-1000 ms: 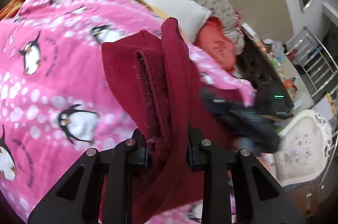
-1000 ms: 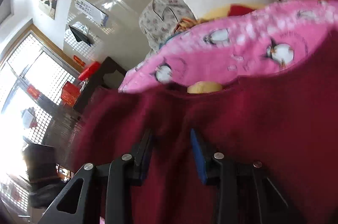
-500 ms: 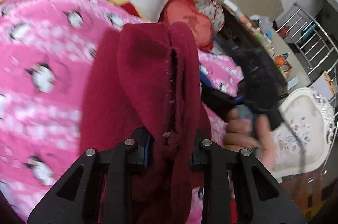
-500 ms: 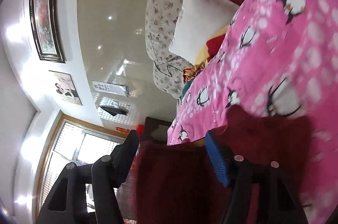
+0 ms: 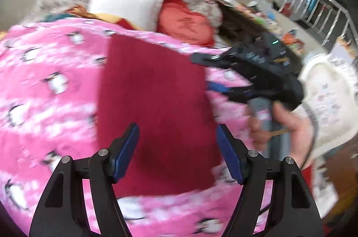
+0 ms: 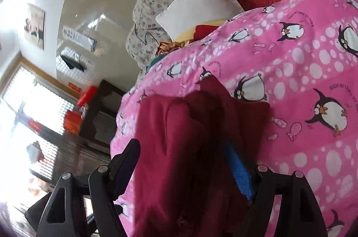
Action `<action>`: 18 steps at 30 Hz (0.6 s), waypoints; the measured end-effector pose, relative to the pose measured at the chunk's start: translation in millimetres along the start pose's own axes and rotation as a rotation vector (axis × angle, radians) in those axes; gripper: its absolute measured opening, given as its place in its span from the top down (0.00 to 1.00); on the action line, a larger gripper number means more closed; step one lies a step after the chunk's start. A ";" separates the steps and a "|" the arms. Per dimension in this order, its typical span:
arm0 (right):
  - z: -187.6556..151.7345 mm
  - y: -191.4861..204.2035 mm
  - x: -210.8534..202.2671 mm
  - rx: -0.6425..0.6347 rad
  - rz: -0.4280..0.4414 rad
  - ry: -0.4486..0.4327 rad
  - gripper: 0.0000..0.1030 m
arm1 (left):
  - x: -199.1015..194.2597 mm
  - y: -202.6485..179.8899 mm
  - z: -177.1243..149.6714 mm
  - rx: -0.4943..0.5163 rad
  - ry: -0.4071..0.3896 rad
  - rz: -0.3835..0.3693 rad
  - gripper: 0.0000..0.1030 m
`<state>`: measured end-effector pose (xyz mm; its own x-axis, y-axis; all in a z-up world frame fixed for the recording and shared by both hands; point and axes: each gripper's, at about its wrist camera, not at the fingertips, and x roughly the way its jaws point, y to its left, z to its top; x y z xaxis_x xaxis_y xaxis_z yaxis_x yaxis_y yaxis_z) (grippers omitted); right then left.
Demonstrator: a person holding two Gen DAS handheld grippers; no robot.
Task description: Fold small clothes
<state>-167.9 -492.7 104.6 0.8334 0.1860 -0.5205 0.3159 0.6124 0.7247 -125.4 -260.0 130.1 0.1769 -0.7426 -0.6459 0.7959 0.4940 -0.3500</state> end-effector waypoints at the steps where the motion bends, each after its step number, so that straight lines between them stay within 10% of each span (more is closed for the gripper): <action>1: -3.9 0.2 2.1 -0.016 0.009 -0.007 0.27 | 4.3 3.0 -11.3 0.002 0.010 0.014 0.31; 3: -10.0 4.0 5.9 -0.070 -0.006 -0.012 0.41 | 19.3 5.6 -28.9 -0.006 0.054 0.007 0.31; 5: -14.6 19.3 16.3 -0.181 -0.071 -0.014 0.76 | 28.2 4.2 -39.7 0.008 0.074 0.012 0.31; 14: -3.5 48.4 26.3 -0.430 -0.370 -0.104 0.83 | 55.9 -8.9 -35.5 0.007 0.081 -0.018 0.30; 18: -5.0 21.9 22.0 -0.322 -0.290 -0.066 0.67 | 39.4 -8.3 -34.7 0.020 0.082 -0.027 0.30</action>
<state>-144.9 -471.3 106.7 0.7615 -0.0716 -0.6442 0.3918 0.8425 0.3696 -145.2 -277.7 84.0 0.1078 -0.7154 -0.6904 0.8111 0.4648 -0.3551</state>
